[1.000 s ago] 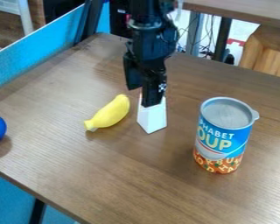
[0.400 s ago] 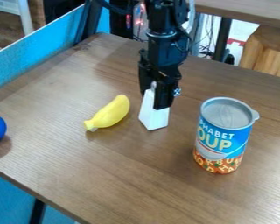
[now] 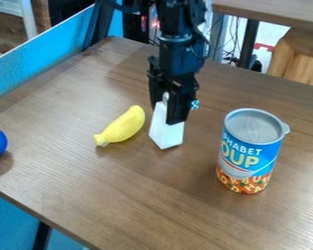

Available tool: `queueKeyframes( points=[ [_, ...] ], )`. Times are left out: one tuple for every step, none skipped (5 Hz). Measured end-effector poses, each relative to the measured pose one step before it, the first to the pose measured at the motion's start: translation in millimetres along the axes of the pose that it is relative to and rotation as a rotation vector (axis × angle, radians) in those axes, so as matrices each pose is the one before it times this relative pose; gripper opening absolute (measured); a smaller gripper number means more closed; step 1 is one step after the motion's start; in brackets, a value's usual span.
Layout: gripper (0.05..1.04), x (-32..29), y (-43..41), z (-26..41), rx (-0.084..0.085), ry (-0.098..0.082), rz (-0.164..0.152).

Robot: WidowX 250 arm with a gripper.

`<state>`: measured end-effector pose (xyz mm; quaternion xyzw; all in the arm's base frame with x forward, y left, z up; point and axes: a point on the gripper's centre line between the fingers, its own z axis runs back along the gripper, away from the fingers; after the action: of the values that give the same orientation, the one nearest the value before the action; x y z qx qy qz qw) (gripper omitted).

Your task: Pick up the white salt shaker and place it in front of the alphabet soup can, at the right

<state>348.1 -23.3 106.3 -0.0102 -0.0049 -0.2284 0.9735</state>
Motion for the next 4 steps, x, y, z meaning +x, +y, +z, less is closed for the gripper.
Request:
queueKeyframes(
  points=[
    [0.639, -12.00, -7.40, 38.63, 0.0319, -0.1132, 0.0190],
    [0.639, -14.93, -12.99, 36.95, 0.0035, -0.0910, 0.0281],
    [0.639, -37.41, -18.85, -9.14, -0.0817, 0.1053, -0.0073],
    [0.639, -24.24, -17.51, -29.02, -0.0545, 0.1035, -0.0365]
  ],
)
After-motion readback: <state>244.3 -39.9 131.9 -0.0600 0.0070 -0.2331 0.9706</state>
